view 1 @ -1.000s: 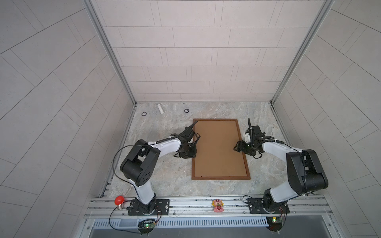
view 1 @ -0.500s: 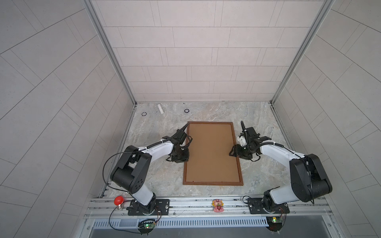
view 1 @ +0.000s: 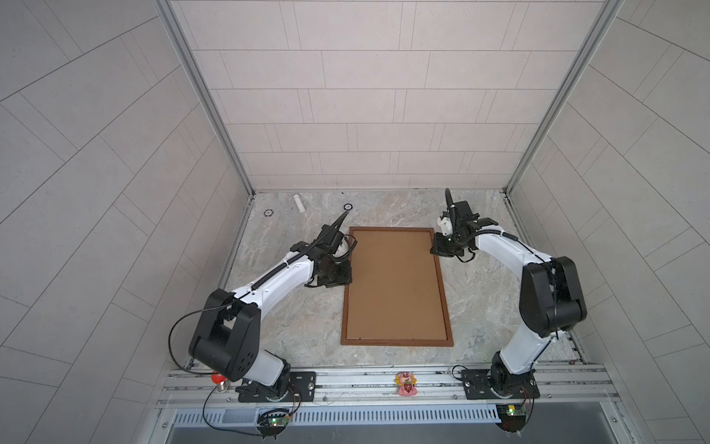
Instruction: Put the photo into the frame
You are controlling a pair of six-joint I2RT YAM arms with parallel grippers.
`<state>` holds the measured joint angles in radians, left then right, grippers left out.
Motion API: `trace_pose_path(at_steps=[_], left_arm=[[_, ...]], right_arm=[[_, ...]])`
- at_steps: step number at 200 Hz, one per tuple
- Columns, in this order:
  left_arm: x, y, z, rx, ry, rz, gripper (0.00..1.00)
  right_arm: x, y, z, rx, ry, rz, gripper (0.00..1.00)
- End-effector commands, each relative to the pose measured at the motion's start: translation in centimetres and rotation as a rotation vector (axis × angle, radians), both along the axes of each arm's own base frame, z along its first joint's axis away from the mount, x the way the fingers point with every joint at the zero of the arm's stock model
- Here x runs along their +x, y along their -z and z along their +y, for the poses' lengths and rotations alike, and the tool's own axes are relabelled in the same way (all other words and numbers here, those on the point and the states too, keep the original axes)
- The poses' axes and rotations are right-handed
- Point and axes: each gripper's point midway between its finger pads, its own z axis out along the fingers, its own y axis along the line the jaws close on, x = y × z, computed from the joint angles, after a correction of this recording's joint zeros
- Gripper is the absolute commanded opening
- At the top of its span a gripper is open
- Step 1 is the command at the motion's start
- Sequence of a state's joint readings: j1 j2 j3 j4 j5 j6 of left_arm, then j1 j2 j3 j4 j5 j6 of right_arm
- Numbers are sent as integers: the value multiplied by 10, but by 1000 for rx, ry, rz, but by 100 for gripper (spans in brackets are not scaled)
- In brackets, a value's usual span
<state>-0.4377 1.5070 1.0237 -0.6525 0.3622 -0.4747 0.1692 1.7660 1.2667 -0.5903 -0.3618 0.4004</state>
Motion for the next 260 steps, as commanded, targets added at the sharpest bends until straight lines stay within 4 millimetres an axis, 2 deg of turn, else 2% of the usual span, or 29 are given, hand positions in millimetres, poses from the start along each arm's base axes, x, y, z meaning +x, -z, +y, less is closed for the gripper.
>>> trace_pose_path(at_steps=[1, 39, 68, 98, 189, 260], left_arm=[[1, 5, 0, 13, 30, 40, 35], [4, 16, -3, -10, 14, 69, 36], [8, 21, -11, -46, 16, 102, 36], [12, 22, -10, -68, 13, 117, 36], [10, 26, -6, -94, -9, 139, 36], [8, 28, -4, -102, -13, 152, 36]], right_arm=[[10, 2, -5, -26, 1, 10, 0], [26, 14, -21, -60, 27, 43, 0], [30, 24, -29, -71, 41, 79, 0], [31, 32, -36, -108, 47, 95, 0], [37, 41, -32, -93, 35, 117, 0], [34, 58, -25, -77, 12, 167, 0]])
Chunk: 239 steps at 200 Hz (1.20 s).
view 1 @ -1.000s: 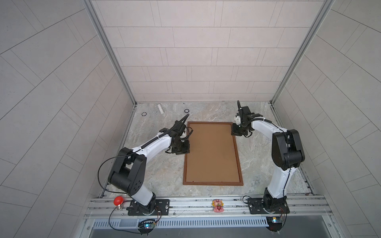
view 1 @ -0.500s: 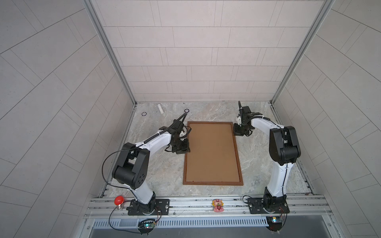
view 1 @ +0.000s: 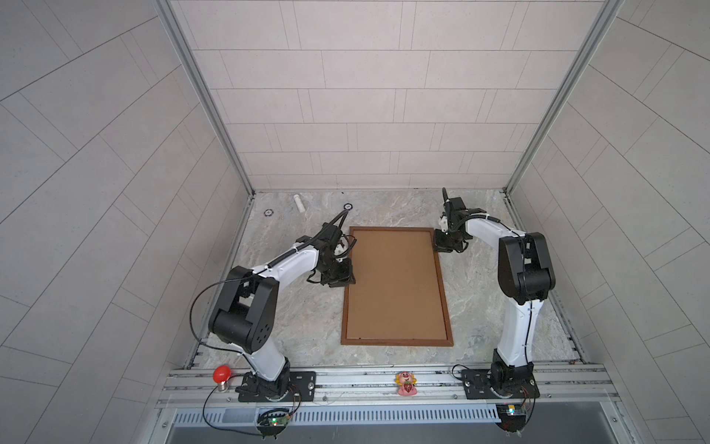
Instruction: Put the photo into the frame
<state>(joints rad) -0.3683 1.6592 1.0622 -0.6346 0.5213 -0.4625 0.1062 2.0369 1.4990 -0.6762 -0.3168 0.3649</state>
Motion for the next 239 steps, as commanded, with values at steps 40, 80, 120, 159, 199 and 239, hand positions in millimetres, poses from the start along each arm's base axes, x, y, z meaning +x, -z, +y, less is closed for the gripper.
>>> trace_pose_path(at_steps=[40, 80, 120, 159, 199, 239], left_arm=[[-3, 6, 5, -2, -3, 18, 36], [-3, 5, 7, -8, -5, 17, 36], [-4, 5, 9, -10, -6, 19, 36], [-5, 8, 12, -11, -10, 26, 36], [-5, 6, 12, -16, -8, 23, 36], [-5, 1, 13, -18, -5, 11, 36]], right_arm=[[-13, 22, 14, -4, -59, 88, 0], [-16, 26, 20, -6, -71, 100, 0], [-20, 41, 19, -5, -61, 147, 0], [-20, 47, 18, -3, -47, 162, 0], [-22, 46, 12, -23, -41, 170, 0], [-11, 22, 18, -5, -52, 119, 0]])
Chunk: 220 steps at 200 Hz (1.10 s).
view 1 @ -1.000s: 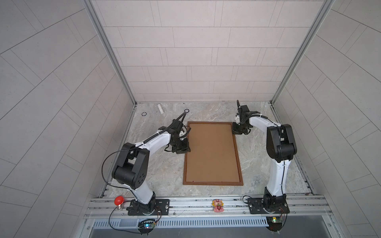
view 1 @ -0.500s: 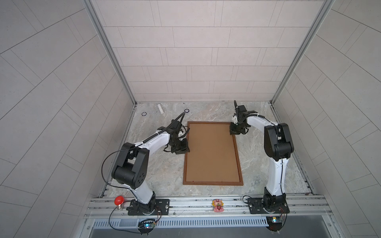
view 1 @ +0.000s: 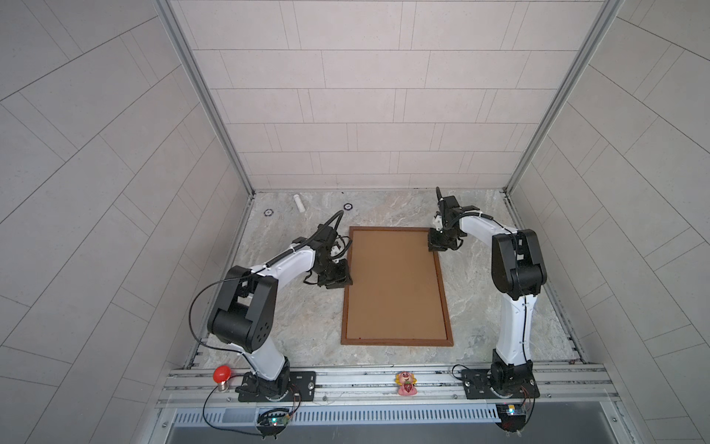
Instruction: Put the photo into the frame
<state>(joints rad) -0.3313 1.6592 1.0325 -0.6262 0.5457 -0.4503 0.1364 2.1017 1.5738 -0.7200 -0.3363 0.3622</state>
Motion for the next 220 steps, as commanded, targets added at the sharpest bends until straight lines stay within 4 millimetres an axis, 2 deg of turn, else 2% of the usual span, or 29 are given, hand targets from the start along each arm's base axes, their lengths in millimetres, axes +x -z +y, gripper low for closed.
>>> trace_pose_path(at_steps=[1, 39, 54, 72, 100, 118, 150, 187, 220], left_arm=[[-3, -5, 3, -4, 16, -12, 36], [0, -13, 1, -21, 15, -31, 36], [2, -17, -1, -28, 15, -41, 36], [2, -22, 0, -33, 13, -52, 36], [-6, -25, 0, -44, 19, -52, 37], [-18, -22, -3, -47, 35, -24, 36], [-60, -14, -16, 24, 122, -9, 33], [-114, -4, -26, 128, 194, -41, 27], [-144, 4, -26, 151, 191, -31, 19]], right_arm=[[-15, 14, 0, -20, -15, 79, 0], [5, -45, 1, -21, -12, -82, 0], [5, -64, 3, -15, -8, -129, 0], [-3, -76, 3, -3, -2, -153, 0], [-23, -81, 7, 17, 2, -168, 0], [-44, -78, 21, 35, -18, -172, 0], [-87, -65, 37, 24, -73, -139, 0], [-130, -70, 50, 40, -122, -158, 0], [-150, -68, 48, 40, -127, -168, 0]])
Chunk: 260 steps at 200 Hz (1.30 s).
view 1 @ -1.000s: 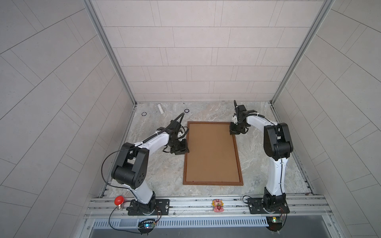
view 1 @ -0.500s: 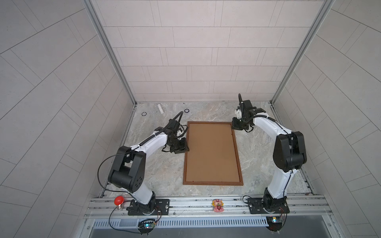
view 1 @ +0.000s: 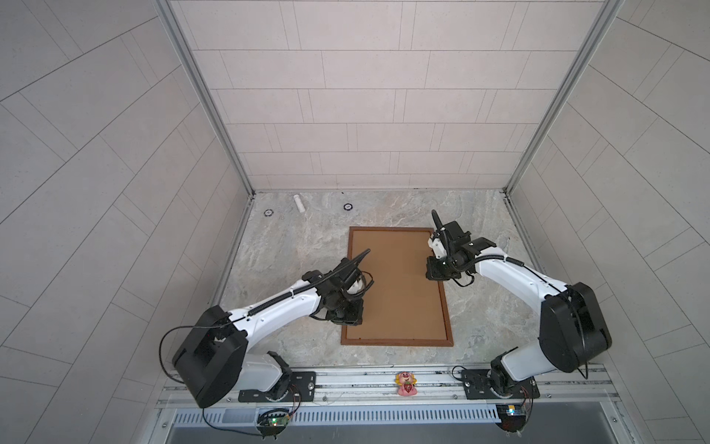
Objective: Put the photo into the frame
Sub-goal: 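Move the left gripper to the near frame corner while right presses the far corner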
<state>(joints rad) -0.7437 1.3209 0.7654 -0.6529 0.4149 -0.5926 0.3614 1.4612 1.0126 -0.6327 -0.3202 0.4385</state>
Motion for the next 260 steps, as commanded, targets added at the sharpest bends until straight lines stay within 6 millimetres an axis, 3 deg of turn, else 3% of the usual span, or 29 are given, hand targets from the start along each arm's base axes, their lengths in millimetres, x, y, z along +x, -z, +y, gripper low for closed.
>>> trace_pose_path(at_steps=[1, 32, 72, 260], left_arm=[[-11, 8, 10, 63, -62, -3, 19], [-31, 15, 4, 94, -28, 17, 15], [-37, 26, -2, 112, -31, 22, 14], [-21, 46, -2, 161, -122, -11, 14]], right_arm=[[-7, -1, -4, -1, 23, -22, 0], [-10, -1, -1, 32, 34, -38, 0], [-10, 3, 5, 49, 25, -32, 0], [-8, 12, 10, 58, 10, -7, 0]])
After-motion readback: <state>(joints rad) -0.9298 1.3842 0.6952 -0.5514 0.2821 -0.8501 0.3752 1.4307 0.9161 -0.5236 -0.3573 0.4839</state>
